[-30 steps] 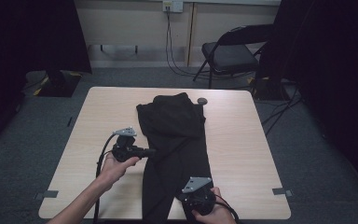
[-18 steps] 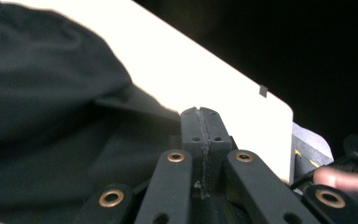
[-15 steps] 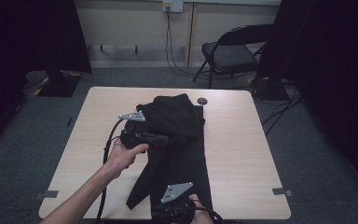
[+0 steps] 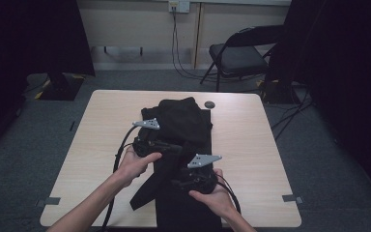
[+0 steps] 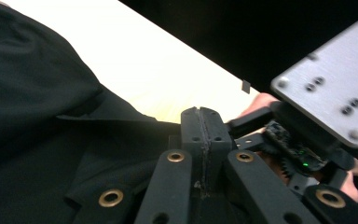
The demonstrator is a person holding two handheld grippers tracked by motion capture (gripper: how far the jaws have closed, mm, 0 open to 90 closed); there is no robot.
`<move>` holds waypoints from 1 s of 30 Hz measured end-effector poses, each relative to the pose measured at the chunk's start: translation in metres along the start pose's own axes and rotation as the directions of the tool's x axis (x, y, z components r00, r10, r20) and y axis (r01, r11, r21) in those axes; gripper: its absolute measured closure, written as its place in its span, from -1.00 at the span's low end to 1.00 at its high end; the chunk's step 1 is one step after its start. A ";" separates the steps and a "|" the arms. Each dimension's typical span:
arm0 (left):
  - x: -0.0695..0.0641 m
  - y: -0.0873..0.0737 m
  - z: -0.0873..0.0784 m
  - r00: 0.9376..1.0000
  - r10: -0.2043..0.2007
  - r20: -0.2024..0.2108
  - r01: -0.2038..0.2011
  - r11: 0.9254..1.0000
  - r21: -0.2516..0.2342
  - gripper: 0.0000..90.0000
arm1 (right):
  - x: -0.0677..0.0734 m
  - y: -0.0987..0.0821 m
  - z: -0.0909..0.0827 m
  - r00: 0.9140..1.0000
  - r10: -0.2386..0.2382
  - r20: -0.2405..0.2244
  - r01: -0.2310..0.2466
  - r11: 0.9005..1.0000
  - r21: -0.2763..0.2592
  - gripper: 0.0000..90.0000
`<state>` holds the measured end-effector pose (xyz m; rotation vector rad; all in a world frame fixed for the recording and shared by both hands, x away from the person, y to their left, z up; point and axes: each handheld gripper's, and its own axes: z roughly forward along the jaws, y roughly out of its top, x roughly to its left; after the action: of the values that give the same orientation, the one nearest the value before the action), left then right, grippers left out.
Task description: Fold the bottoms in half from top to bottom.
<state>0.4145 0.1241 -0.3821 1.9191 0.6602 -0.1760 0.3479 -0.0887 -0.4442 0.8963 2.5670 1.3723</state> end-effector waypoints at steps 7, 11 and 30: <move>-0.002 0.000 0.005 1.000 -0.001 0.015 0.001 1.000 -0.002 1.00 | 0.006 0.004 0.024 0.998 -0.043 -0.036 0.043 0.999 0.005 0.20; -0.004 0.000 0.007 1.000 0.000 0.019 0.000 1.000 0.000 1.00 | 0.015 0.002 0.016 0.996 -0.053 -0.073 0.051 0.998 -0.028 0.93; 0.032 -0.034 0.007 0.978 -0.020 -0.208 0.034 0.997 0.064 0.11 | 0.035 -0.070 -0.137 0.997 0.075 0.028 -0.075 0.997 -0.003 1.00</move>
<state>0.4250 0.1394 -0.4257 2.0107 0.8283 -0.0147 0.2408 -0.1991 -0.4118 1.0146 2.5354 1.3701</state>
